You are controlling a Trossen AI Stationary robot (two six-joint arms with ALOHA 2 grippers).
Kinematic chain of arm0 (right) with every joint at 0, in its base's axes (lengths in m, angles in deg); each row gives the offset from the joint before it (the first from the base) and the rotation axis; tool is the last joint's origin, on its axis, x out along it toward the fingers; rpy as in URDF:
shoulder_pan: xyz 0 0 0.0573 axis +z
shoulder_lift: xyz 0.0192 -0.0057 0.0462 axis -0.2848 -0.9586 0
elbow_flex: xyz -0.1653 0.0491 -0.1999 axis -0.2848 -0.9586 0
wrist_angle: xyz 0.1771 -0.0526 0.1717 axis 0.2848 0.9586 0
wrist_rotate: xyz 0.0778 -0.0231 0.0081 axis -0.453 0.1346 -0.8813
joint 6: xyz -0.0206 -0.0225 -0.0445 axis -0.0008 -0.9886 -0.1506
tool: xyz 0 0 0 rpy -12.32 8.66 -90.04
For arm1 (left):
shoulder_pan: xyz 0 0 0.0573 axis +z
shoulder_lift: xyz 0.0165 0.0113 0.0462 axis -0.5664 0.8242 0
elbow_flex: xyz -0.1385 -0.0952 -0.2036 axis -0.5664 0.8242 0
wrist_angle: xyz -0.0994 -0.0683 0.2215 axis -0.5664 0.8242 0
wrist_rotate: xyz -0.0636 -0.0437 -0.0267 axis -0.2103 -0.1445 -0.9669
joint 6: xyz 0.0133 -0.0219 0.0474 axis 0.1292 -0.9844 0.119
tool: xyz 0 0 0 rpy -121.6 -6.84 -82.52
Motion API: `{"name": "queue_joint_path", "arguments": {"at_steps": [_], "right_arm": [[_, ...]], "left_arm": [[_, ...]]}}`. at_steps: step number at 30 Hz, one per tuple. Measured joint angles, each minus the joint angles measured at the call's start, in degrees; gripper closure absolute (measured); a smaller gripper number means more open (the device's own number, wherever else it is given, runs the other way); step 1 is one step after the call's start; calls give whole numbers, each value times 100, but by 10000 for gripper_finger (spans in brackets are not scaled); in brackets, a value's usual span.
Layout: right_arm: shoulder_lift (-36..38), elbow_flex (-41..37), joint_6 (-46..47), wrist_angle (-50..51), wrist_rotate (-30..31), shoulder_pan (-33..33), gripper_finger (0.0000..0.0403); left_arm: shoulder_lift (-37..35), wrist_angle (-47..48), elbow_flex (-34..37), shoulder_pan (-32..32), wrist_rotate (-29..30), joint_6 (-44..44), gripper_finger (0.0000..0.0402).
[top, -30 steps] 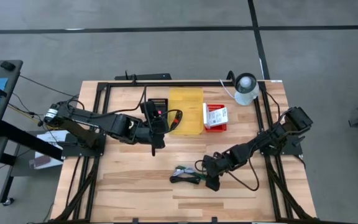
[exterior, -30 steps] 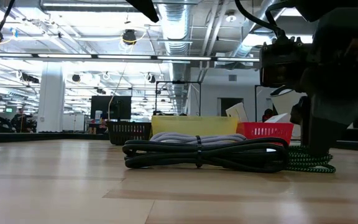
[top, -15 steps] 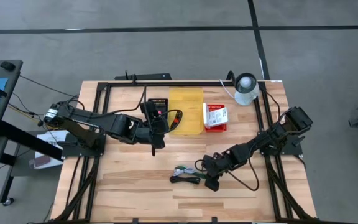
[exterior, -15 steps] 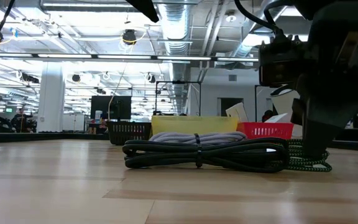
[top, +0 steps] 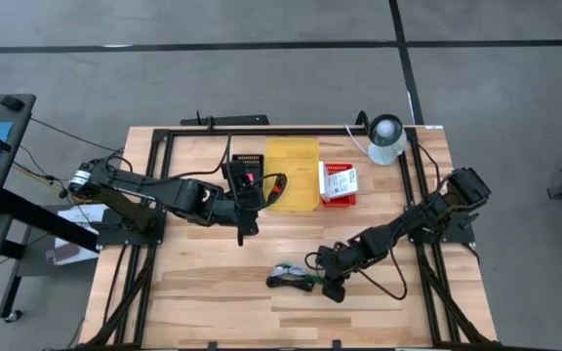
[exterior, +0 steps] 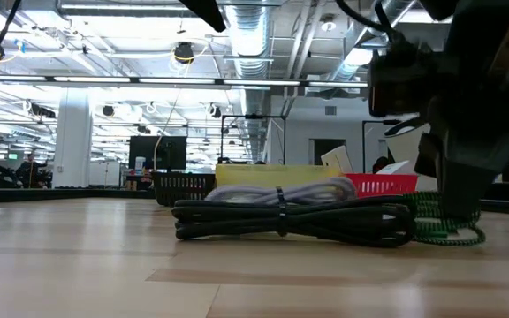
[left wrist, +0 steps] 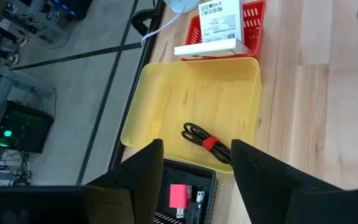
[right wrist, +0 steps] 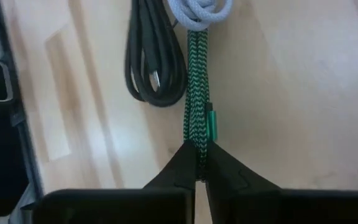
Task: Pick and place items into bin
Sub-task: Put the green USB cable into the yellow bin
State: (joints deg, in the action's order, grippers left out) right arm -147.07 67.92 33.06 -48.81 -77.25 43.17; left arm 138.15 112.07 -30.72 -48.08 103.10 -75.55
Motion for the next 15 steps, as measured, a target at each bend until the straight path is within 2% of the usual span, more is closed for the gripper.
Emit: {"name": "queue_joint_path", "arguments": {"at_steps": [5,15], "right_arm": [[0,412,-210,519,56,10,387],[0,1523,-702,2452,445,10,391]], "left_arm": [[0,2,0,0,0,0,221],[0,11,0,0,-2,2,221]]}}
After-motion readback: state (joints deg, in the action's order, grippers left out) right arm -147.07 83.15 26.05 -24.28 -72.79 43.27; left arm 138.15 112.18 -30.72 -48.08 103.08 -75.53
